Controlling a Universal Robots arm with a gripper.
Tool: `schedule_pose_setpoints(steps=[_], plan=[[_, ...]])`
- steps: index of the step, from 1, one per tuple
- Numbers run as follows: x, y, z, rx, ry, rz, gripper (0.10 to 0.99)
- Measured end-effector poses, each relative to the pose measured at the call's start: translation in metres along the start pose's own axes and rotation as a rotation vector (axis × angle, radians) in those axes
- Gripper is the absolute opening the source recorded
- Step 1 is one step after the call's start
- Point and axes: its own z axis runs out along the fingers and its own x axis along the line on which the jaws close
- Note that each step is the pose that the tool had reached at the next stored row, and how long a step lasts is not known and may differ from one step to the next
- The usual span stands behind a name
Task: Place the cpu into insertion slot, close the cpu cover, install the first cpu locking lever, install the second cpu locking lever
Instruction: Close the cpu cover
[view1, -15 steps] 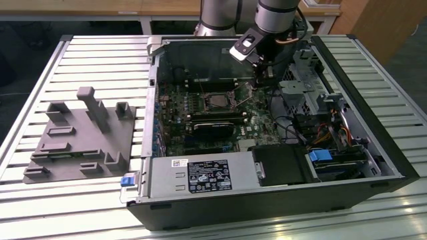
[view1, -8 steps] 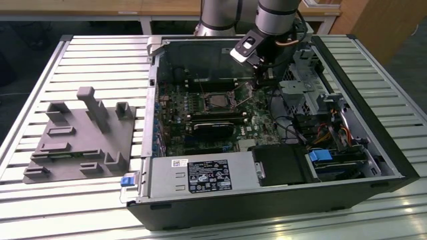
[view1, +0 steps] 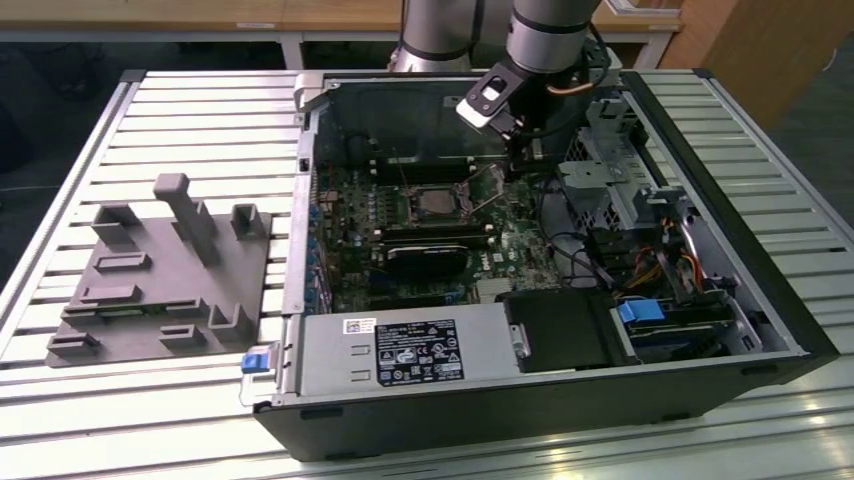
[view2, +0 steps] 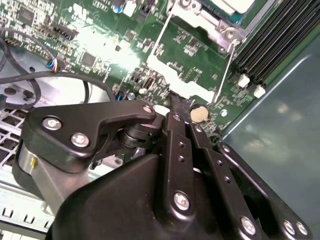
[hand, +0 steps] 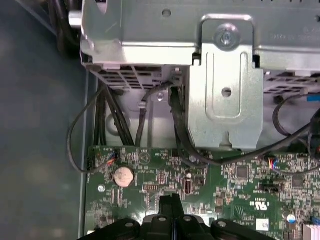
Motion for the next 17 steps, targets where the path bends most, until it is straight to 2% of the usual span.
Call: schedule_pose_setpoints(steps=[17], plan=[[0.0006,-0.0313,-0.0011,0.000,0.0001,0.000,0.106]])
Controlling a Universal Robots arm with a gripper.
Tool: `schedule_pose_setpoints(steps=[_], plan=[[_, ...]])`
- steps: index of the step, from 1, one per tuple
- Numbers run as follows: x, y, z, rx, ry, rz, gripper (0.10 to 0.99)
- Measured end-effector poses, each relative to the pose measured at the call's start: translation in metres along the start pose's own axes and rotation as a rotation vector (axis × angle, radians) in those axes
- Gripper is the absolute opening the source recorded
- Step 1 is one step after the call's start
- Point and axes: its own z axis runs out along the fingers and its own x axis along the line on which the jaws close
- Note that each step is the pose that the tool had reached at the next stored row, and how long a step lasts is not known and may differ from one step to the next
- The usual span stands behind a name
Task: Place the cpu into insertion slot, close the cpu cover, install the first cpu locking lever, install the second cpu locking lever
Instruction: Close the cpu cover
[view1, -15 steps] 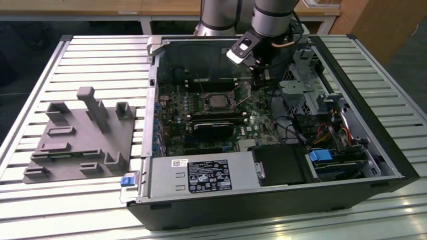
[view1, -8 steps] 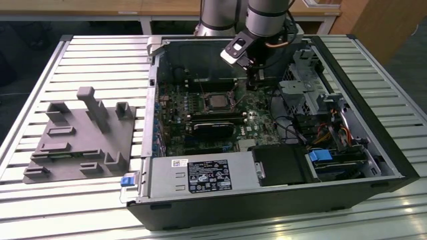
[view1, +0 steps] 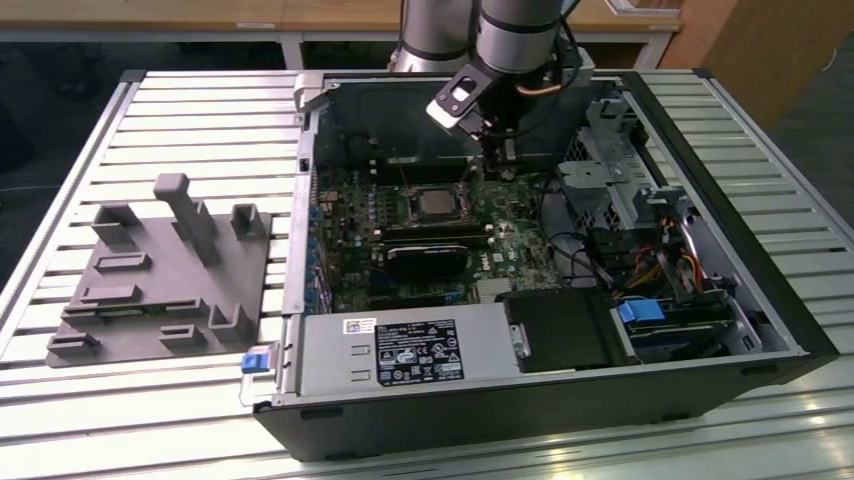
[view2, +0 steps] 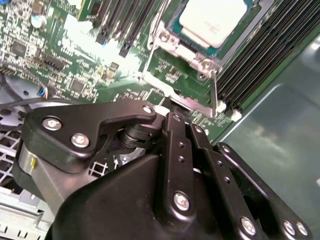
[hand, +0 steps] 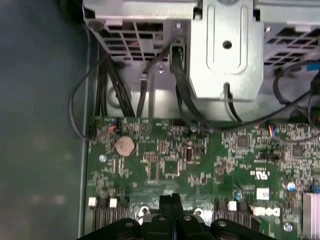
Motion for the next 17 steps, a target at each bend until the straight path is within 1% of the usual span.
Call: schedule_pose_setpoints(steps=[13,17], plan=[[0.0008,-0.0240,0.0014,0.000,-0.0001,0.000,0.106],[0.0011,-0.0298,0.0024,0.000,-0.0001,0.000,0.106]])
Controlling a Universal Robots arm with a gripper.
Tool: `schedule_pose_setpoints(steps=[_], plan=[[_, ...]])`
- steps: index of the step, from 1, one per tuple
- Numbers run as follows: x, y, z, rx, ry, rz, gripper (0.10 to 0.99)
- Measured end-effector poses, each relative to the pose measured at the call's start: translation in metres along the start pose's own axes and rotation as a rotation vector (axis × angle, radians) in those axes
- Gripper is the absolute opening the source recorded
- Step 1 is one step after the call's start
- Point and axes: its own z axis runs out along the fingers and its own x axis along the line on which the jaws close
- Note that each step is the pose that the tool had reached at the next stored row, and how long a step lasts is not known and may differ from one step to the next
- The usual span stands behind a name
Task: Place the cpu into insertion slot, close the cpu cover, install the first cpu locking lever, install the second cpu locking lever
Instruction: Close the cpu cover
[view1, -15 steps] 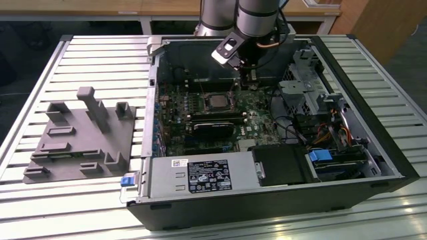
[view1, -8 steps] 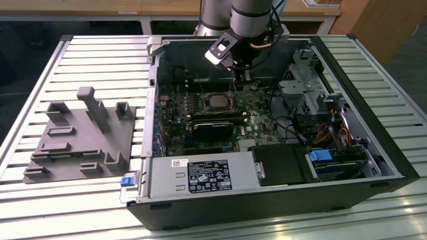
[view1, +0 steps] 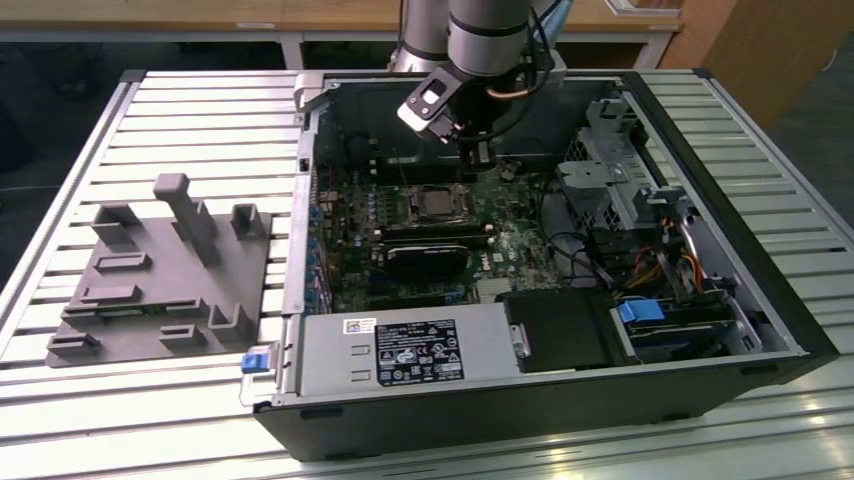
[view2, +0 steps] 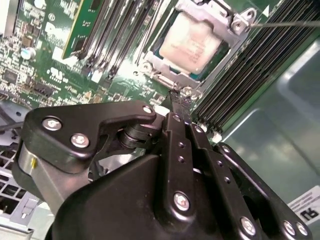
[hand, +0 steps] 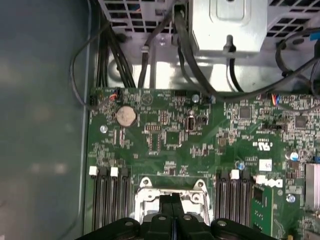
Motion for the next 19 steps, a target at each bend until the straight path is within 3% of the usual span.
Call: schedule_pose_setpoints(steps=[7,14,19], plan=[[0.0002,-0.0082,0.0026,0.001,0.0001,0.000,0.106],[-0.0003,-0.0108,0.0118,0.003,0.0001,0.000,0.106],[-0.0003,-0.0238,0.0157,0.003,0.0001,0.000,0.106]])
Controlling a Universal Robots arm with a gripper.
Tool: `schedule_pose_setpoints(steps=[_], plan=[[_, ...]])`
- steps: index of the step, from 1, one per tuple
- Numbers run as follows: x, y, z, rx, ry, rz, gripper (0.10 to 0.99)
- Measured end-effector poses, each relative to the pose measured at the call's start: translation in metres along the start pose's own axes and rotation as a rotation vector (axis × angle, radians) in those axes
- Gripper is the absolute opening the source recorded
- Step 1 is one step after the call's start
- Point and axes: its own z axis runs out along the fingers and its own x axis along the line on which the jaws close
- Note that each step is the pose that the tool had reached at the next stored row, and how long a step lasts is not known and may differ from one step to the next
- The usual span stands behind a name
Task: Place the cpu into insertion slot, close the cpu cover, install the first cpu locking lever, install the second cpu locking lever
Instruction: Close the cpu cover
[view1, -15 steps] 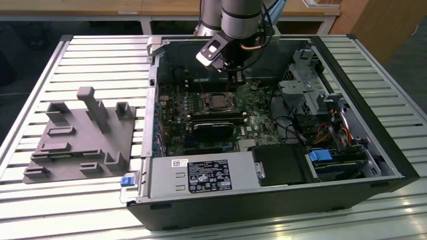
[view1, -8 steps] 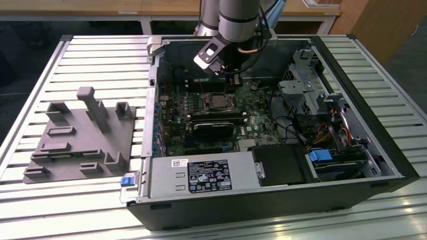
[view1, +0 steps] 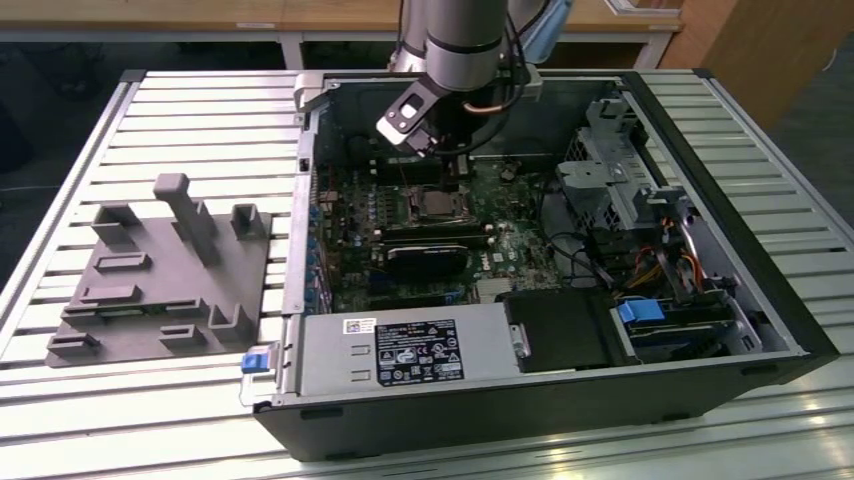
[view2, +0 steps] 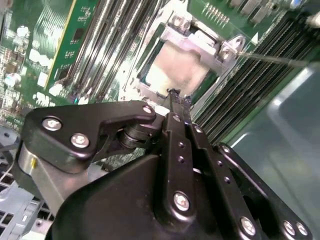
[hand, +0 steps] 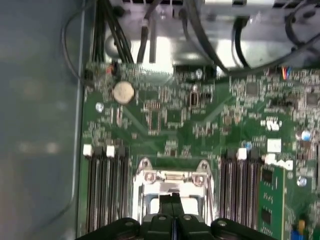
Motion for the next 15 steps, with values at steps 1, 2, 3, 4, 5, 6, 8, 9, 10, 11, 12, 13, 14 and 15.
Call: schedule_pose_setpoints(steps=[1,2,3,4,5,6,8,9,10,11,12,13,14,15], plan=[[0.0000,-0.0035,0.0004,0.000,-0.0001,0.000,0.106],[0.0001,-0.0065,0.0007,0.000,0.0000,0.000,0.106],[0.0001,-0.0091,0.0008,0.000,0.0001,0.000,0.106],[0.0002,-0.0113,0.0009,0.000,0.0000,0.000,0.106],[0.0002,-0.0129,0.0009,0.000,0.0002,0.000,0.106],[0.0003,-0.0142,0.0010,0.000,0.0002,0.000,0.106],[0.0003,-0.0171,0.0012,0.000,0.0001,0.000,0.106],[0.0003,-0.0188,0.0014,0.000,0.0000,0.000,0.106],[0.0003,-0.0205,0.0019,0.000,0.0000,0.000,0.106],[0.0003,-0.0221,0.0025,0.000,0.0000,0.000,0.106],[0.0003,-0.0239,0.0032,0.000,0.0000,0.000,0.106],[0.0004,-0.0257,0.0039,0.000,0.0001,0.000,0.106],[0.0005,-0.0271,0.0047,0.000,0.0001,0.000,0.106],[0.0005,-0.0281,0.0056,0.000,0.0000,0.000,0.106]])
